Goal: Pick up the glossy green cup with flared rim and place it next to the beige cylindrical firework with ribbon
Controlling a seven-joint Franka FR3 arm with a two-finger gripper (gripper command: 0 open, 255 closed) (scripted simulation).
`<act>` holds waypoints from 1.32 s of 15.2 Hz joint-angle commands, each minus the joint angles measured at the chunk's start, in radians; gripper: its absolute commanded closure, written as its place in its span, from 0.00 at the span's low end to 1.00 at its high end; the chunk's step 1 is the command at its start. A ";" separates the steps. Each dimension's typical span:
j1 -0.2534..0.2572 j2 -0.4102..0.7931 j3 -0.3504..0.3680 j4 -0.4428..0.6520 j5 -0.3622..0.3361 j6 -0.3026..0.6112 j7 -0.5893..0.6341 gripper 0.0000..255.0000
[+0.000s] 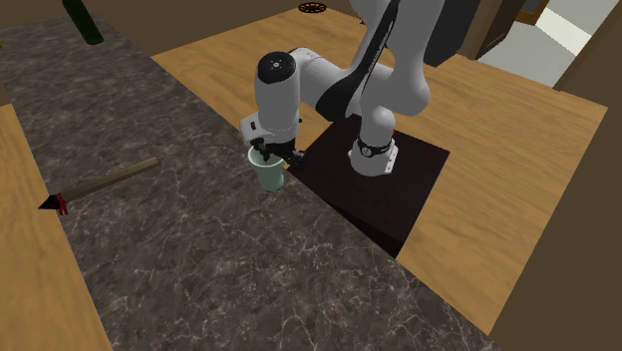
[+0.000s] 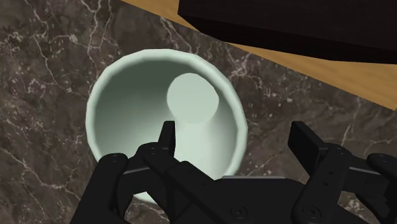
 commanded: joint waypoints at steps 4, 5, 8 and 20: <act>-0.004 0.014 -0.005 -0.012 -0.006 0.027 0.001 0.00; -0.004 0.014 -0.005 -0.012 -0.006 0.027 0.001 0.00; -0.004 0.014 -0.005 -0.012 -0.006 0.027 0.001 0.00; -0.003 0.004 -0.004 -0.006 -0.004 0.011 -0.002 1.00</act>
